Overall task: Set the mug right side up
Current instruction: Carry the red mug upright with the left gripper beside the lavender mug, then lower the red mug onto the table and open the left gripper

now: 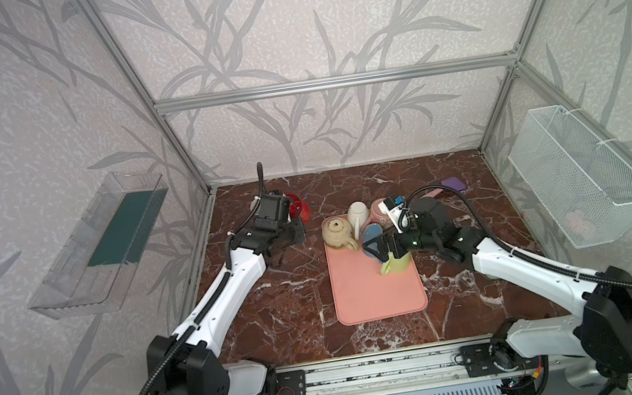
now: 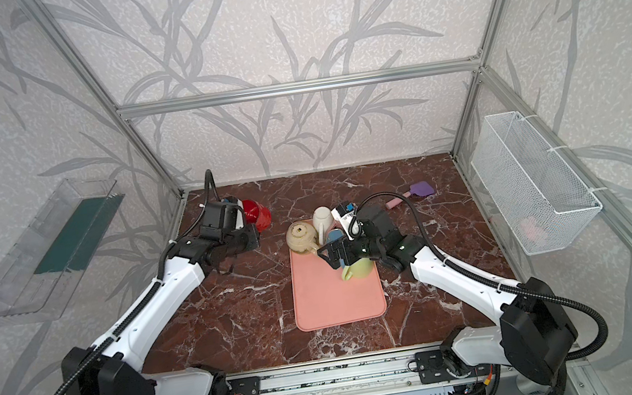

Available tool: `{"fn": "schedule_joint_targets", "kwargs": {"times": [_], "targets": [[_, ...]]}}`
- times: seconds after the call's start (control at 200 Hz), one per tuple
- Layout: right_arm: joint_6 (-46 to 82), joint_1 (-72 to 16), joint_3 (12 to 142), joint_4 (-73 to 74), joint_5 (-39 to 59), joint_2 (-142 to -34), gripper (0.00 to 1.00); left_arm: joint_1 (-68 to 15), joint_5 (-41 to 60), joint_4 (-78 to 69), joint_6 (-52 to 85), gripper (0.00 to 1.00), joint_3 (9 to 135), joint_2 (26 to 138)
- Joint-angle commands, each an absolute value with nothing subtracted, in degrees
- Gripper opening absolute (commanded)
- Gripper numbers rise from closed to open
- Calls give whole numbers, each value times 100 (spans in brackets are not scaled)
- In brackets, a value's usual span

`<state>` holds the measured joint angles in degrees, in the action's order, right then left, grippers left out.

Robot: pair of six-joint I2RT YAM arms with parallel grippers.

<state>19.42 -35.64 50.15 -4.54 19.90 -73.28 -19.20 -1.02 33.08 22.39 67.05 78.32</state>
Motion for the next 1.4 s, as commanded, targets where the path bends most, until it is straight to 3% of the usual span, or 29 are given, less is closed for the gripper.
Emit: {"fn": "schedule_joint_targets", "kwargs": {"times": [0.0, 0.72, 1.395], "targets": [[1870, -3633, 5104, -483, 1883, -7129, 99, -1843, -498, 3370, 1919, 0, 7195, 8061], [2066, -3678, 4991, -187, 1969, -7102, 99, -1321, -330, 3498, 1792, 0, 9034, 10505], [1943, -3666, 5011, -176, 1869, -7207, 99, -1186, -783, 4072, 1710, 0, 10256, 12004]]}}
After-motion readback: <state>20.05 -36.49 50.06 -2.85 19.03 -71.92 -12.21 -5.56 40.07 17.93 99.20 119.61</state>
